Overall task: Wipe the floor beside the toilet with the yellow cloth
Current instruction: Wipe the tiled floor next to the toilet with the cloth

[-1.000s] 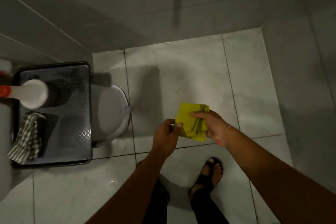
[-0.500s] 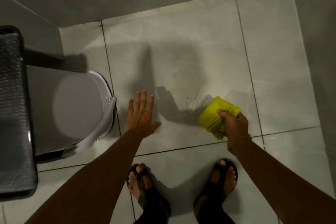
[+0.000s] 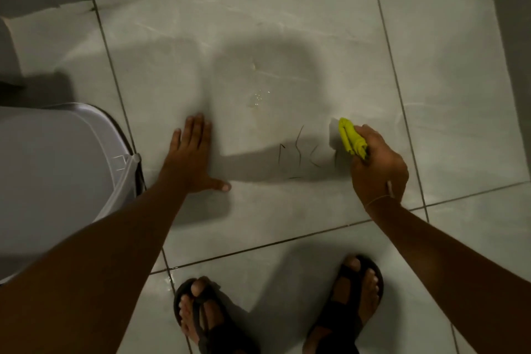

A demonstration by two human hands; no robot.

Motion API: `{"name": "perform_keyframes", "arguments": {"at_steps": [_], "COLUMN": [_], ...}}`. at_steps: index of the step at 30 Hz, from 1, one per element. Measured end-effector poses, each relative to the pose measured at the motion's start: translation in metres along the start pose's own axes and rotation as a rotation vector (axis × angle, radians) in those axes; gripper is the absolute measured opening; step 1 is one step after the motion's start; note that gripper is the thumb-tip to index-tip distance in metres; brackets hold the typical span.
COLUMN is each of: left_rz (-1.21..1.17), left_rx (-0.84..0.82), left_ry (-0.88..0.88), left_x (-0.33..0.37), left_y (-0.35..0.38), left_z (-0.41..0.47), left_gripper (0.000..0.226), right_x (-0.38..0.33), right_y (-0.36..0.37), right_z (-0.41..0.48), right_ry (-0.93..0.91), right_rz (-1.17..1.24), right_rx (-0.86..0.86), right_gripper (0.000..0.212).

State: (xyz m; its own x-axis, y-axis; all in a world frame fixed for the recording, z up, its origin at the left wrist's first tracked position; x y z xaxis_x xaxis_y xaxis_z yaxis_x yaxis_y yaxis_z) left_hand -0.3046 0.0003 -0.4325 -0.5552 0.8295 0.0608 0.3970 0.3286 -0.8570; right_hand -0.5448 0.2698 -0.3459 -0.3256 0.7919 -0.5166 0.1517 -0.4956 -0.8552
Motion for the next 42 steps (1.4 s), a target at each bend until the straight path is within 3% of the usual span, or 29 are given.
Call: {"name": "perform_keyframes", "arguments": {"at_steps": [3, 7, 11, 15, 18, 20, 22, 26, 29, 32, 35, 38, 42], "left_rz": [-0.003, -0.006, 0.008, 0.001, 0.007, 0.003, -0.001, -0.001, 0.002, 0.001, -0.012, -0.005, -0.021], "left_rx": [0.027, 0.021, 0.005, 0.004, 0.009, 0.012, 0.013, 0.004, 0.003, -0.004, -0.002, -0.012, -0.017], "left_ry": [0.011, 0.029, 0.055, 0.057, 0.053, 0.052, 0.056, 0.038, 0.039, 0.04, 0.033, 0.026, 0.041], "left_x": [-0.003, -0.005, -0.007, -0.007, -0.008, -0.008, -0.006, -0.006, -0.006, -0.007, -0.007, -0.008, -0.008], "left_y": [0.003, 0.005, 0.003, 0.001, -0.001, -0.002, -0.002, -0.001, 0.001, 0.002, 0.003, 0.002, 0.003], "left_z": [0.001, 0.002, 0.001, 0.0, 0.0, 0.0, 0.0, 0.0, 0.0, 0.001, 0.001, 0.0, 0.001], "left_gripper": [0.16, 0.162, 0.165, 0.165, 0.165, 0.165, 0.165, 0.166, 0.166, 0.165, 0.165, 0.165, 0.165], "right_x": [0.005, 0.02, 0.013, -0.009, -0.027, -0.029, -0.008, 0.016, -0.013, -0.039, -0.032, -0.006, -0.027], "right_y": [0.02, 0.06, 0.076, 0.091, 0.105, 0.105, 0.089, 0.082, 0.1, 0.122, 0.094, 0.073, 0.106], "right_z": [-0.004, -0.022, -0.031, -0.012, -0.028, -0.061, -0.081, -0.042, -0.005, -0.034, -0.084, -0.084, -0.048], "right_ry": [-0.15, -0.126, -0.113, -0.155, -0.373, -0.626, -0.713, -0.418, -0.231, -0.494, -0.695, -0.528, -0.28], "right_rz": [-0.072, -0.317, -0.391, -0.301, -0.263, -0.305, -0.317, -0.492, -0.408, -0.386, -0.324, -0.312, -0.406], "right_rx": [-0.107, -0.47, -0.395, -0.285, -0.33, -0.465, -0.573, -0.56, -0.423, -0.582, -0.665, -0.628, -0.502], "right_gripper": [0.045, 0.068, 0.072, 0.065, 0.068, 0.068, 0.066, 0.063, 0.065, 0.062, 0.063, 0.074, 0.073]}}
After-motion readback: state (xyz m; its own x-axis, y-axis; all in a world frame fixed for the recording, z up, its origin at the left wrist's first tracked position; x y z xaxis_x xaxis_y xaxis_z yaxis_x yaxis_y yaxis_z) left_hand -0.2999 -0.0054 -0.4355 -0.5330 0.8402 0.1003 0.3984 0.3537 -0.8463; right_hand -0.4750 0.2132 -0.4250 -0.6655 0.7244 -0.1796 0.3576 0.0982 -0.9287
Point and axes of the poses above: each hand's wrist, its own z-axis towards the middle knuckle, its own y-axis out of the palm, x = y × z, the point moved 5 cm from there along z, towards the middle knuckle, and after that the axes turned 7 degrees about x, right-handed, at the moved point
